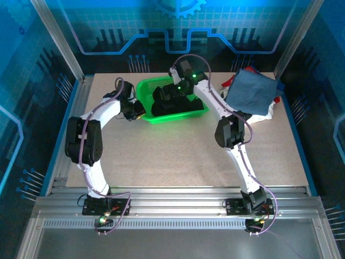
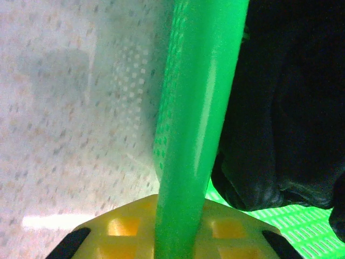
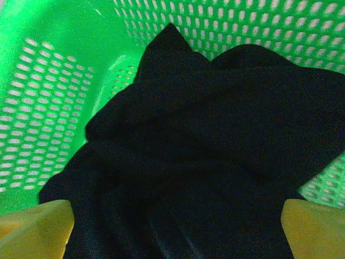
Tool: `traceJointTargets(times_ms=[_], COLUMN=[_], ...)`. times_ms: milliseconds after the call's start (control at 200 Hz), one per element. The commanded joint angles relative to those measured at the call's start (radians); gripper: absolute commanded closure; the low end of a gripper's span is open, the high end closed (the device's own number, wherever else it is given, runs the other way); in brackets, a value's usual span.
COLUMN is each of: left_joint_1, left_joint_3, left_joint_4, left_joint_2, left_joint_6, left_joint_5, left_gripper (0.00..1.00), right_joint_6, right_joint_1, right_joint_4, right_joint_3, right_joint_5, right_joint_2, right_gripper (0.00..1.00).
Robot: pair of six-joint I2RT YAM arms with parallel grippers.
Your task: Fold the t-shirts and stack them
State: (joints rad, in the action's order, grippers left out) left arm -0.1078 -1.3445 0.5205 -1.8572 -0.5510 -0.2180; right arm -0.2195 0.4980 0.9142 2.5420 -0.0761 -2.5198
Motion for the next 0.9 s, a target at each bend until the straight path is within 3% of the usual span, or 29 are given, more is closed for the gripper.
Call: traceJointTargets(times_ms=[0,155,230,260,355,455,490,720,895], left_joint_1=[-0.008,-0.010,-0.009,-0.009,-0.005,0.011,0.019,0.152,0.275], left_joint_3=[0.082,0.186,0.229,0.242,0.279,0.298,0.298,0.316,0.303], left_joint_4=[0.052,0.043,0.036,0.033,0.027,0.023,0.029,0.045,0.046], left_joint_2=[0.093,0.199,0.238,0.251,0.282,0.304,0.308,0.327,0.297], left_joint_6=[0.024,-0.005,-0.015,-0.016,-0.028,-0.037,-0.033,-0.028,-0.035], left_joint_5=[-0.013,-0.043,-0.046,-0.048,-0.044,-0.043,-0.036,0.006,0.040], left_gripper=[1.00,1.00,1.00,1.00,1.00,1.00,1.00,1.00,1.00], right_joint_6=[0.020,-0.019,-0.058,-0.073,-0.127,-0.184,-0.203,-0.153,-0.260], right_joint_1=[0.043,0.078,0.097,0.102,0.108,0.092,0.084,0.075,0.007], right_joint_4=[0.035,0.037,0.045,0.039,0.038,0.038,0.031,-0.095,-0.171], right_joint_3=[-0.059,-0.111,-0.127,-0.139,-0.145,-0.094,-0.069,0.111,0.178], right_joint_5=[0.031,0.057,0.051,0.042,0.033,-0.026,-0.051,-0.187,-0.233], right_joint_2=[-0.043,-0.081,-0.097,-0.101,-0.112,-0.085,-0.054,0.274,0.436], right_gripper=[0.00,0.01,0.10,0.19,0.63,0.93,0.99,1.00,1.00])
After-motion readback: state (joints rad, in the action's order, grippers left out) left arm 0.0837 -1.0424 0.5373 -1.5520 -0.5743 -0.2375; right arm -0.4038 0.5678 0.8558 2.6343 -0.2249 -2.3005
